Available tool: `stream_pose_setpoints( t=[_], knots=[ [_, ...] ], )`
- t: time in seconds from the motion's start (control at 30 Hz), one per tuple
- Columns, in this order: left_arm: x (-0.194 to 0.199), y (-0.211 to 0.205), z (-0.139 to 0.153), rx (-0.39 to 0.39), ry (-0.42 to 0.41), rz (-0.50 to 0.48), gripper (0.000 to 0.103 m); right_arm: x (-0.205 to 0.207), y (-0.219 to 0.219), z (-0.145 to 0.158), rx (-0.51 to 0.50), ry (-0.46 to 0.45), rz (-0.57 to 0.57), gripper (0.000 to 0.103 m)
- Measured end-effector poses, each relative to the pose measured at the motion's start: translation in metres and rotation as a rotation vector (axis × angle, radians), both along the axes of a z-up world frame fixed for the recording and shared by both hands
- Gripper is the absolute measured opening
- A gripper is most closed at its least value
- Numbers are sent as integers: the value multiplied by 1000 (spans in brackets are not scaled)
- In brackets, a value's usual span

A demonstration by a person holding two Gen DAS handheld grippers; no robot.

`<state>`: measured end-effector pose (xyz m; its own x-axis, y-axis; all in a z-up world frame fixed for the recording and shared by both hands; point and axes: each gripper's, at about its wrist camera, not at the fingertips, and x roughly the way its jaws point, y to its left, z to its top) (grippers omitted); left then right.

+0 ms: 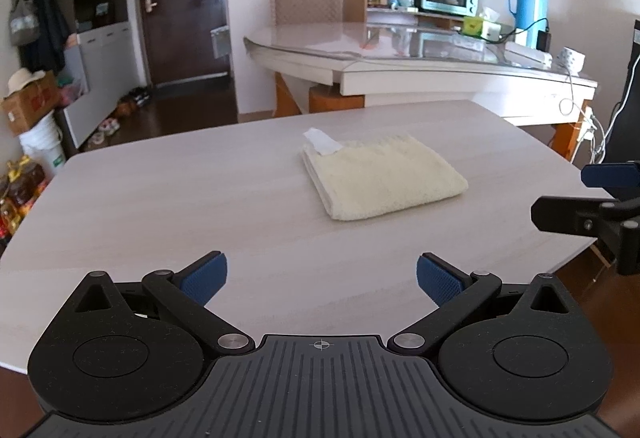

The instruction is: Fold towel

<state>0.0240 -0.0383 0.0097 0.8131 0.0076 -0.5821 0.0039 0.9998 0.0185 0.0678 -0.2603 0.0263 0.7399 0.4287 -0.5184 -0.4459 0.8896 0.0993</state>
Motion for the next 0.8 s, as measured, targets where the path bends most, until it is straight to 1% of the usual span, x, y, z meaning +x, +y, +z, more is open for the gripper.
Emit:
stream_pose_setpoints(
  t=[0.37, 0.8],
  knots=[
    [5, -3, -3, -1, 11, 2, 103, 2, -3, 0, 1, 9, -14, 102],
    [3, 1, -2, -11, 1, 21, 103, -1, 5, -2, -7, 17, 8, 102]
  ],
)
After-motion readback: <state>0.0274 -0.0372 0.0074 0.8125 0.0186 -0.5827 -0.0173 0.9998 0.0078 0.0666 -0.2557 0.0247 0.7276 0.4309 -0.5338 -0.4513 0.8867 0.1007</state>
